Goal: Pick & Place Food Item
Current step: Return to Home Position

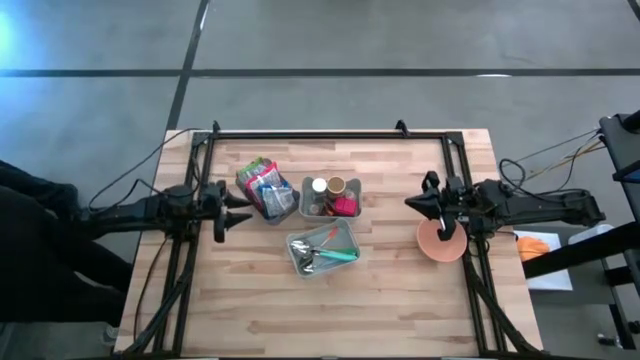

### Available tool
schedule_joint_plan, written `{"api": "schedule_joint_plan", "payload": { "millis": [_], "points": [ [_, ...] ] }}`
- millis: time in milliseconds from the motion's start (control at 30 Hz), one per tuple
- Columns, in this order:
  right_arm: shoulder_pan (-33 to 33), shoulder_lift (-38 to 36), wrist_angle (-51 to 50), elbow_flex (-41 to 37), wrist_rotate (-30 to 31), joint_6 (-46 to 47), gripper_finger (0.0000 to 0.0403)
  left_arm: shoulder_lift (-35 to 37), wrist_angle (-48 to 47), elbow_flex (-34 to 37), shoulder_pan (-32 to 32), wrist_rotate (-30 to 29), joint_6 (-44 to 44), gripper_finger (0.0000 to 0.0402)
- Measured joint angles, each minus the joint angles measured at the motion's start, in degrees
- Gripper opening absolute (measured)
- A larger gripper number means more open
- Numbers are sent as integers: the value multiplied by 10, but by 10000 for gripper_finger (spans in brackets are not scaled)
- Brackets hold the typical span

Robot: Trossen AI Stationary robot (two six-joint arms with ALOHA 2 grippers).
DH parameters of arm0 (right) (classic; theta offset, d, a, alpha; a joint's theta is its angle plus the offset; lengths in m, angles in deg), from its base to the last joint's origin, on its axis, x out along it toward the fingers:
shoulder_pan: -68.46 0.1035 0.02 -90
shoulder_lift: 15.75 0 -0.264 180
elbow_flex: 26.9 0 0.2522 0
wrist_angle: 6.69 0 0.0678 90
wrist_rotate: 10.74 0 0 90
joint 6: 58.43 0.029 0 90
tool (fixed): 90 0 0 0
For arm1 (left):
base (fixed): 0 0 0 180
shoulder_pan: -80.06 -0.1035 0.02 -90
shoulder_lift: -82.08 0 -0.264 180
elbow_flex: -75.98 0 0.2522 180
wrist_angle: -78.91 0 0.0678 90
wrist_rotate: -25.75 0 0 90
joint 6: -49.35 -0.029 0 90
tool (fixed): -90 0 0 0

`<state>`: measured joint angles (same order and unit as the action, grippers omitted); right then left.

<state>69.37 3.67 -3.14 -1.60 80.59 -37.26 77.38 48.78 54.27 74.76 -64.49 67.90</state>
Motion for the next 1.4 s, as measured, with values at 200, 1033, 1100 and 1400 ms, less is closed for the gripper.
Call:
{"api": "schedule_joint_plan", "payload": {
  "millis": [200, 1033, 1100, 1400],
  "points": [
    [0, -21, 15, -34, 2, 3, 8, 27, -7, 23, 0, -12, -2, 215],
    [3, -50, 4, -111, -28, -4, 8, 22, -6, 24, 0, -14, 3, 214],
    [3, -50, -15, -111, -28, -4, 8, 22, -6, 24, 0, -14, 3, 214],
    [3, -50, -55, -111, -28, -4, 8, 22, -6, 24, 0, -14, 3, 214]
  ]
}}
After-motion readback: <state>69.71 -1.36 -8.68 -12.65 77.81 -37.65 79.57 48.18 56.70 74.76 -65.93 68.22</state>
